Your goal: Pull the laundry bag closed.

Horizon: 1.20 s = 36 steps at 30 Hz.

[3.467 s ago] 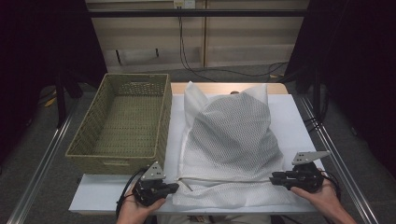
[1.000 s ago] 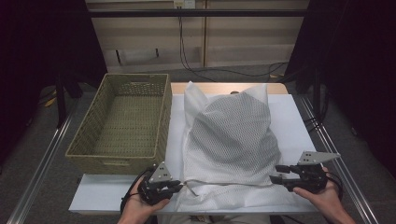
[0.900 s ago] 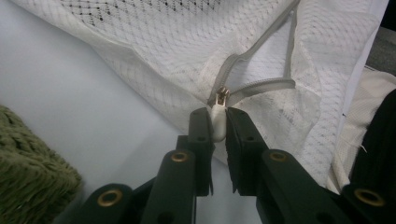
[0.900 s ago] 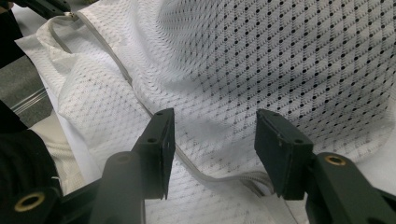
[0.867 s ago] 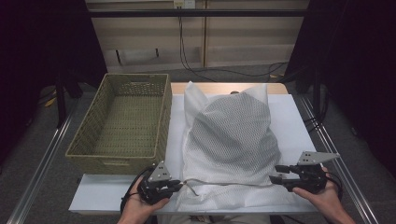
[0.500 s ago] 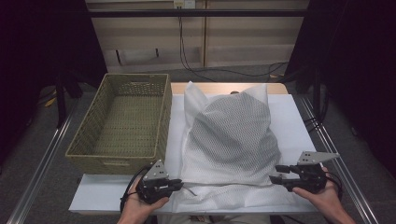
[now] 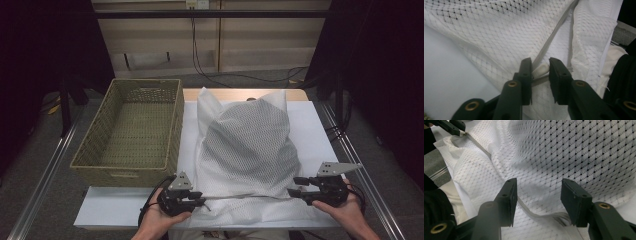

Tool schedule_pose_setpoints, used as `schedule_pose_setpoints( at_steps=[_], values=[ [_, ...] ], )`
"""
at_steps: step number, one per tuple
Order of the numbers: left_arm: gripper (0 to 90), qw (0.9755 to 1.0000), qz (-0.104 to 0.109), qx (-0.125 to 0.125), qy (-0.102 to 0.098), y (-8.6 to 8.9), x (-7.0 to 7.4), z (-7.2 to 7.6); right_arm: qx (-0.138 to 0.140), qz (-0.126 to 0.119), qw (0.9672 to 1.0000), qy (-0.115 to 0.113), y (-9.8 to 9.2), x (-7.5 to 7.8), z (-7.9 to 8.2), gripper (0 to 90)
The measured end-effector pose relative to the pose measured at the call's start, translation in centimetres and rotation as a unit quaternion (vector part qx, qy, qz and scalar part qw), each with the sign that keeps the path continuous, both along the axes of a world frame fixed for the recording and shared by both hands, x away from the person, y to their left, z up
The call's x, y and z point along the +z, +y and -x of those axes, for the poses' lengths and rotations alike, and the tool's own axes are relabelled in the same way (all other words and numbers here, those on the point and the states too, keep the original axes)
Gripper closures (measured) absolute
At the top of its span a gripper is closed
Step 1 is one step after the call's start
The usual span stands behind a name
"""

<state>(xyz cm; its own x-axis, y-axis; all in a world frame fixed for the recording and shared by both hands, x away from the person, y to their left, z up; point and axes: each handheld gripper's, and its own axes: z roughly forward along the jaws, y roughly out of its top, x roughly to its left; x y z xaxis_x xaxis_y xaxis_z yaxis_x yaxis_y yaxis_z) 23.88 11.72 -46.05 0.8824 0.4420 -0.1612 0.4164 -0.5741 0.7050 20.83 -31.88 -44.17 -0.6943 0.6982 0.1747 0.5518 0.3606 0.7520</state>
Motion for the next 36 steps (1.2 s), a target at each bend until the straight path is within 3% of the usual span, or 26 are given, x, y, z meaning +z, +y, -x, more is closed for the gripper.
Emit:
schedule_pose_setpoints(
  at_steps=[5,8,10,14,17,19,21,25,28,29,32,36],
  values=[
    [59.2,0.9996,0.019,0.013,-0.016,0.7,0.5,0.1,0.000,-0.002,1.0000,0.001,0.0,0.0,0.0,48.2],
    [65.3,0.9990,0.028,0.033,-0.014,1.9,0.7,0.2,-0.001,-0.005,1.0000,-0.002,-0.1,0.0,0.1,48.6],
    [66.9,0.9990,0.009,0.041,-0.013,2.7,0.5,0.4,-0.001,-0.004,1.0000,-0.003,-0.1,0.0,0.1,48.7],
    [65.3,0.9988,0.008,0.048,-0.008,3.5,0.2,0.4,0.001,-0.004,1.0000,-0.003,0.0,0.0,0.1,49.0],
    [57.8,0.9991,-0.014,0.039,0.003,2.8,-0.4,0.1,0.003,-0.003,1.0000,-0.004,0.2,0.0,0.1,49.0],
    [53.8,0.9988,-0.042,0.026,0.001,2.0,-0.8,0.0,0.006,-0.003,1.0000,-0.001,0.4,0.0,0.1,48.9],
    [52.6,0.9985,-0.048,0.025,-0.013,1.6,-0.9,0.1,0.006,-0.003,1.0000,-0.001,0.4,0.0,0.1,48.7],
    [52.1,0.9975,-0.063,0.027,-0.018,1.3,-0.8,0.3,0.010,-0.005,0.9999,-0.002,0.4,0.0,0.0,48.6],
    [54.5,0.9972,-0.063,0.035,-0.020,1.1,-0.8,0.3,0.013,-0.006,0.9999,-0.005,0.7,0.0,0.0,49.3],
    [58.3,0.9968,-0.072,0.030,-0.021,1.2,-0.7,0.2,0.015,-0.008,0.9998,-0.007,0.8,0.0,0.0,50.0],
    [72.9,0.9974,-0.063,0.033,-0.008,1.3,-0.7,-0.1,0.024,-0.018,0.9995,-0.009,1.2,0.2,0.0,51.6],
    [80.7,0.9980,-0.051,0.035,0.006,1.5,-0.7,-0.3,0.037,-0.017,0.9991,-0.006,1.9,0.0,-0.3,49.7]
  ],
)
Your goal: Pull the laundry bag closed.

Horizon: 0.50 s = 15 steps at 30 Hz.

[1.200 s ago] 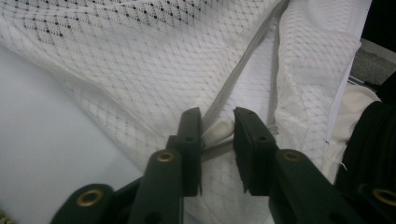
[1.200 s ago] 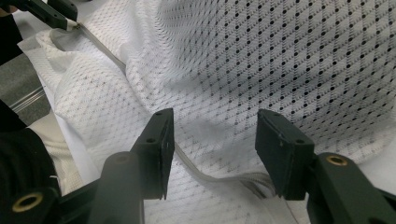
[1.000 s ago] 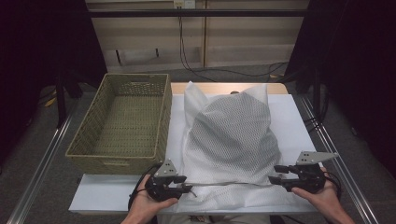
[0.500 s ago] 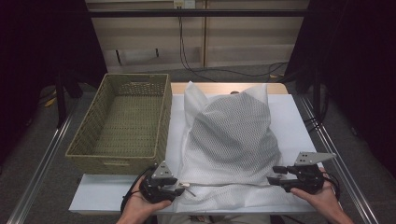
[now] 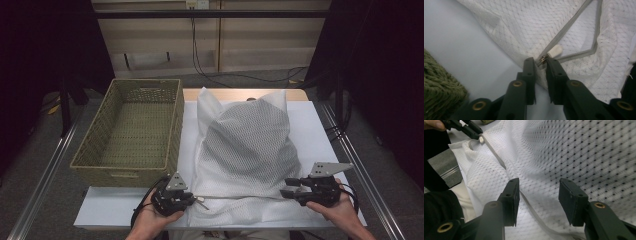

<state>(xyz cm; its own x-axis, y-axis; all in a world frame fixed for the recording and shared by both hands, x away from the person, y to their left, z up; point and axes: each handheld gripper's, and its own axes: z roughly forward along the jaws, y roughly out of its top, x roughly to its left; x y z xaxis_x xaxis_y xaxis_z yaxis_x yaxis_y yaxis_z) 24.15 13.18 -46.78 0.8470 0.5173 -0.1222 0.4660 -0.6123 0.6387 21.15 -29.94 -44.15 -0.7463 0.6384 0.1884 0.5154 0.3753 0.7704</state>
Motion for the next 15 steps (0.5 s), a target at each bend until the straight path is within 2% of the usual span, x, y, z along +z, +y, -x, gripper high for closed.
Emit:
schedule_pose_setpoints(
  at_steps=[1,2,7,11,15],
  values=[
    [84.2,1.0000,-0.005,-0.005,0.002,0.0,0.1,0.0,0.000,0.004,1.0000,-0.001,0.2,0.0,0.0,49.0],
    [86.1,1.0000,-0.002,-0.004,0.000,-0.1,0.0,0.1,0.002,0.003,1.0000,-0.004,0.3,0.0,-0.1,49.0],
    [88.1,1.0000,-0.001,-0.005,0.003,0.0,0.3,0.0,0.013,-0.002,0.9999,-0.006,1.1,0.1,-0.4,48.1],
    [88.3,0.9995,0.032,0.003,-0.005,0.4,0.9,0.1,0.035,-0.008,0.9993,-0.001,2.1,0.1,-0.7,49.9],
    [88.3,0.9990,0.042,0.006,-0.016,0.5,1.5,0.4,0.056,-0.007,0.9984,0.003,3.5,0.0,-1.3,53.7]
  ],
)
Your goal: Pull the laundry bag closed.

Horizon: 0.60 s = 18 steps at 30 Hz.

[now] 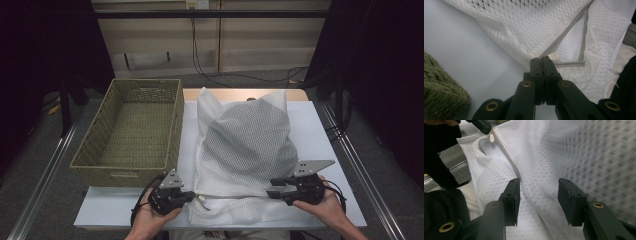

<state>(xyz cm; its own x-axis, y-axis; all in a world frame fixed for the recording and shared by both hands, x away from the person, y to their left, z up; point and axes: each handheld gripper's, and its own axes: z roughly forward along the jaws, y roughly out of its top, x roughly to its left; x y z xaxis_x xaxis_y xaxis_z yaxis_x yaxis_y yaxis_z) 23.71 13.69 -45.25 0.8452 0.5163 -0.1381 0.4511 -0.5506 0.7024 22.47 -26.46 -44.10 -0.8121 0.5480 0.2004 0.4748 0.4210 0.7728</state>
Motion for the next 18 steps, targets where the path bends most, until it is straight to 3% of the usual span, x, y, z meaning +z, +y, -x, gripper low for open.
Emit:
schedule_pose_setpoints(
  at_steps=[2,4,7,8,13,18],
  values=[
    [88.3,0.9999,0.016,0.001,-0.002,0.0,0.2,0.0,0.010,-0.002,0.9999,0.004,0.8,0.1,-0.3,55.5],
    [88.3,0.9998,0.020,0.000,-0.007,0.0,0.5,0.0,0.021,-0.003,0.9997,0.007,1.7,0.1,-0.5,62.2],
    [88.3,0.9994,0.031,0.000,-0.013,-0.1,0.8,0.1,0.033,0.016,0.9993,0.005,3.3,0.2,-0.9,69.8],
    [88.3,0.9994,0.031,0.002,-0.014,-0.1,1.0,0.1,0.036,0.009,0.9992,0.013,3.9,0.3,-1.0,71.8],
    [88.4,0.9988,0.043,-0.004,-0.026,-0.3,1.6,0.1,0.068,-0.004,0.9972,0.031,6.3,0.6,-1.6,75.6],
    [88.4,0.9980,0.050,-0.007,-0.039,-0.4,2.3,-0.2,0.101,-0.001,0.9942,0.036,8.5,1.1,-2.4,76.4]
  ],
)
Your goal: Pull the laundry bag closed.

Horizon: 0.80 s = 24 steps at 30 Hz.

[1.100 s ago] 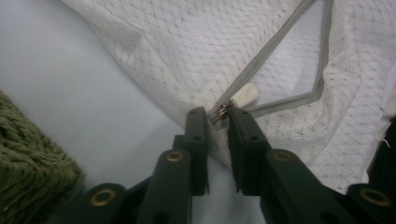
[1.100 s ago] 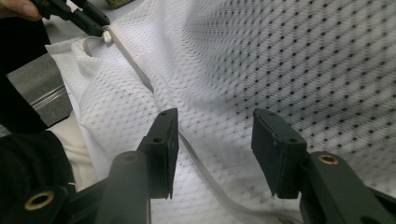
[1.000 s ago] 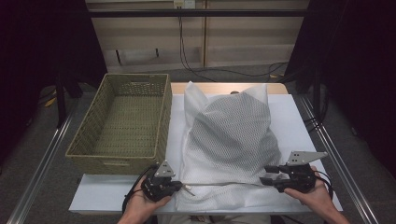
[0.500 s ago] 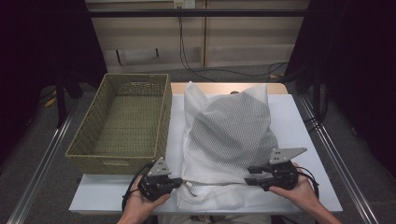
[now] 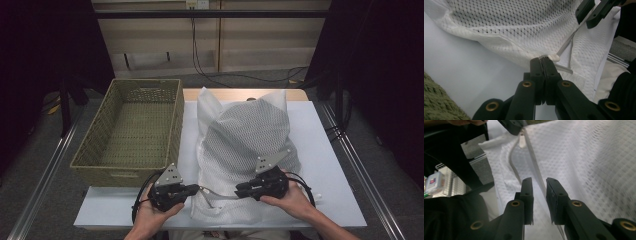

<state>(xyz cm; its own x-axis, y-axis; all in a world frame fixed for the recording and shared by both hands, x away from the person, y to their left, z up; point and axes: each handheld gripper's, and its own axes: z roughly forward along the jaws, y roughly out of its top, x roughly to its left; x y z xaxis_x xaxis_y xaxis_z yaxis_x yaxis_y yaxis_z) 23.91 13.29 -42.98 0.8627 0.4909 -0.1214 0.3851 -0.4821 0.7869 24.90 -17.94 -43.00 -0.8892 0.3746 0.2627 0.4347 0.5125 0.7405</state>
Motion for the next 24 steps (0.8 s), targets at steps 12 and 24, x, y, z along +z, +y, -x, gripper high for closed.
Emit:
schedule_pose_setpoints(
  at_steps=[12,24],
  values=[
    [88.5,0.9997,0.016,-0.002,-0.019,-1.1,0.2,0.2,0.049,-0.011,0.9981,0.035,3.4,-0.7,-1.4,69.5],
    [88.5,0.9994,0.013,-0.023,-0.021,-1.7,-0.1,0.6,0.065,-0.007,0.9962,0.057,4.8,-2.2,-1.9,67.8]
  ],
)
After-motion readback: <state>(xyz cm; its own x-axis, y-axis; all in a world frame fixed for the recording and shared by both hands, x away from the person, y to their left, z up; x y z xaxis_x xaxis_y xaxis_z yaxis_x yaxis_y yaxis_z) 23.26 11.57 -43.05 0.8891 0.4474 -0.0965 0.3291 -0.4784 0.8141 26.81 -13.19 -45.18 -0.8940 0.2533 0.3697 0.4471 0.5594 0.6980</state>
